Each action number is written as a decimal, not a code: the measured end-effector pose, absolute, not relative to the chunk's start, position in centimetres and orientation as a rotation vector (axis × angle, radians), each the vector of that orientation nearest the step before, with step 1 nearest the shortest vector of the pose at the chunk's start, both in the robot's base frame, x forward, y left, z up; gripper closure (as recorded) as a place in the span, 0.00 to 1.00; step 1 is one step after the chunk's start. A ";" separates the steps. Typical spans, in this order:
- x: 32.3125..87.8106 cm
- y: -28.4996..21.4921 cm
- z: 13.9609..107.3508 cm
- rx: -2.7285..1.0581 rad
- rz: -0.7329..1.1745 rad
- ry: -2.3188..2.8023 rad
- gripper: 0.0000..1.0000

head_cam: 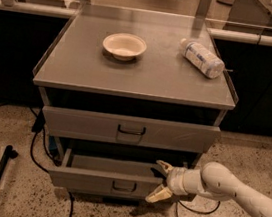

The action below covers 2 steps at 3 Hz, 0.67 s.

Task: Open middle drawer

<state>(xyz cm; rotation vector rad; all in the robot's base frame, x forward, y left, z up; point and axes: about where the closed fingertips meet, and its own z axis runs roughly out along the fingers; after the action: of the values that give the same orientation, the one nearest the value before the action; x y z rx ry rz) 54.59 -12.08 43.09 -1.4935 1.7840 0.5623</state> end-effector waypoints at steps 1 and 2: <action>52.8 -13.7 43.0 -1.467 0.579 1.793 0.37; 49.8 -16.4 43.4 -1.420 0.587 1.806 0.61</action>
Offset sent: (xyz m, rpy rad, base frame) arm -0.0875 -0.0893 0.0096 0.0649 0.0236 -0.1081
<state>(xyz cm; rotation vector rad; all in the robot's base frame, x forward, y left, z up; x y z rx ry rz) 49.84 -16.37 43.44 -1.4198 1.8062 0.5867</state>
